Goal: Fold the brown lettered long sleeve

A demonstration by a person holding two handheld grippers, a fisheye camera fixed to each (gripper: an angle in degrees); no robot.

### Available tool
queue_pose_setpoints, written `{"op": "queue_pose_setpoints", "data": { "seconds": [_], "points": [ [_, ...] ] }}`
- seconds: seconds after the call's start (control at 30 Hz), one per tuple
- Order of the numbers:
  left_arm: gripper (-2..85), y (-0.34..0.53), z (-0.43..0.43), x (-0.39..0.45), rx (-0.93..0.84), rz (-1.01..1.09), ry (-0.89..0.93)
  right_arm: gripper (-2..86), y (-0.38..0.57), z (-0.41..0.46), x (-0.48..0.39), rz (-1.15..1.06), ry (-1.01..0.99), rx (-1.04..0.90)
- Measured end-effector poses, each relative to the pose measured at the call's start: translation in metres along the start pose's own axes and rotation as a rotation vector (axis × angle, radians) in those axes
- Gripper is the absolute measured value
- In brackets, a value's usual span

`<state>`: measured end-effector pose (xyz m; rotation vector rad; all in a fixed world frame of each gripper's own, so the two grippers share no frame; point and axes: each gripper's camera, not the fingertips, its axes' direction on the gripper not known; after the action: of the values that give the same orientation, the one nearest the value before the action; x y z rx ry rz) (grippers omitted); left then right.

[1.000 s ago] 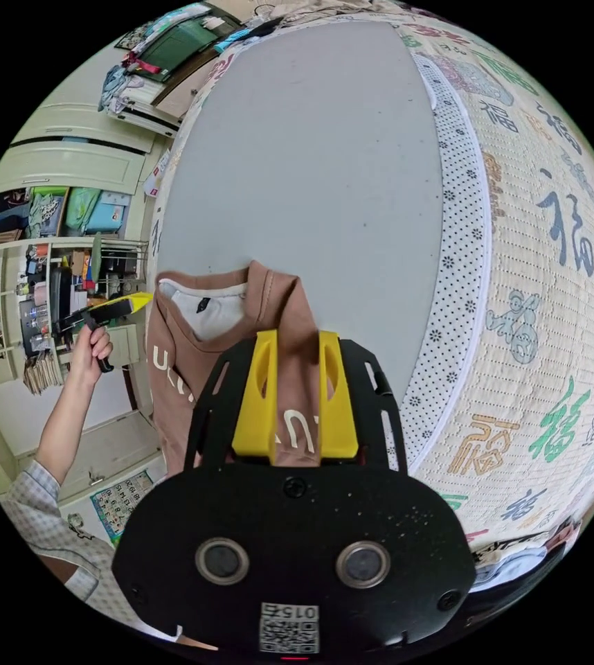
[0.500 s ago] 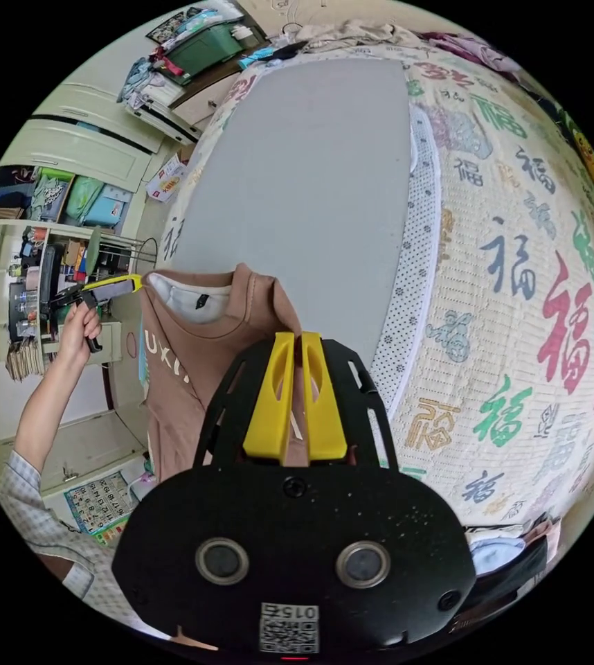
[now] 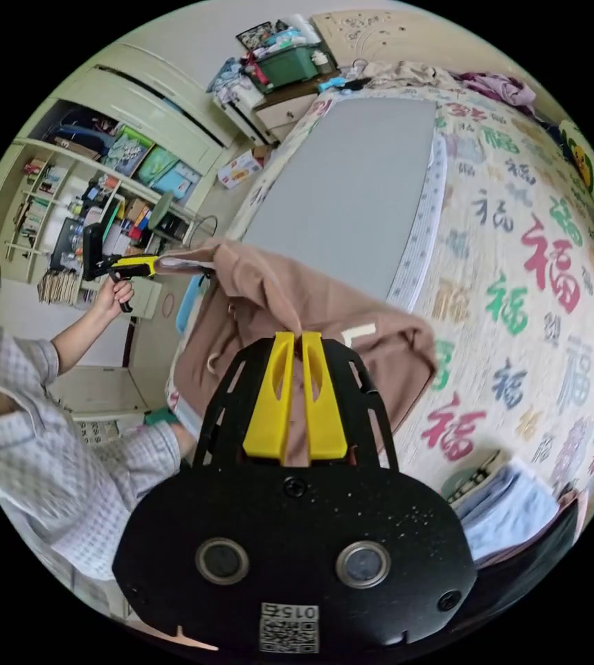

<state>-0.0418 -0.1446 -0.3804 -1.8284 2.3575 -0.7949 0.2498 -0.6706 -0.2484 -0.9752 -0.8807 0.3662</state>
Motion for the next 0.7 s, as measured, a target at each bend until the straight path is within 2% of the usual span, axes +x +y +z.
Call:
{"op": "queue_pose_setpoints", "data": {
  "seconds": [0.17,0.3,0.4,0.5,0.63,0.7],
  "points": [
    [-0.4,0.129,0.059,0.032,-0.209,-0.142,0.109,1.6,0.142,0.069,-0.032,0.014,-0.071,-0.260],
    [-0.5,0.182,0.127,0.059,-0.449,-0.162,0.039,3.5,0.186,0.113,-0.044,-0.002,0.005,-0.424],
    [-0.6,0.197,0.154,0.064,-0.567,-0.197,0.119,5.2,0.204,0.130,-0.044,0.024,0.077,-0.583],
    [-0.4,0.197,0.145,0.066,-0.569,-0.236,0.077,5.2,0.213,0.102,-0.052,0.061,0.104,-0.540],
    [0.2,0.177,0.135,0.076,-0.459,-0.250,0.024,5.1,0.208,0.060,-0.078,0.102,-0.014,-0.348],
    [0.4,0.164,0.151,0.085,-0.405,-0.269,0.047,4.7,0.206,0.061,-0.091,0.107,-0.070,-0.314]
  ]
}}
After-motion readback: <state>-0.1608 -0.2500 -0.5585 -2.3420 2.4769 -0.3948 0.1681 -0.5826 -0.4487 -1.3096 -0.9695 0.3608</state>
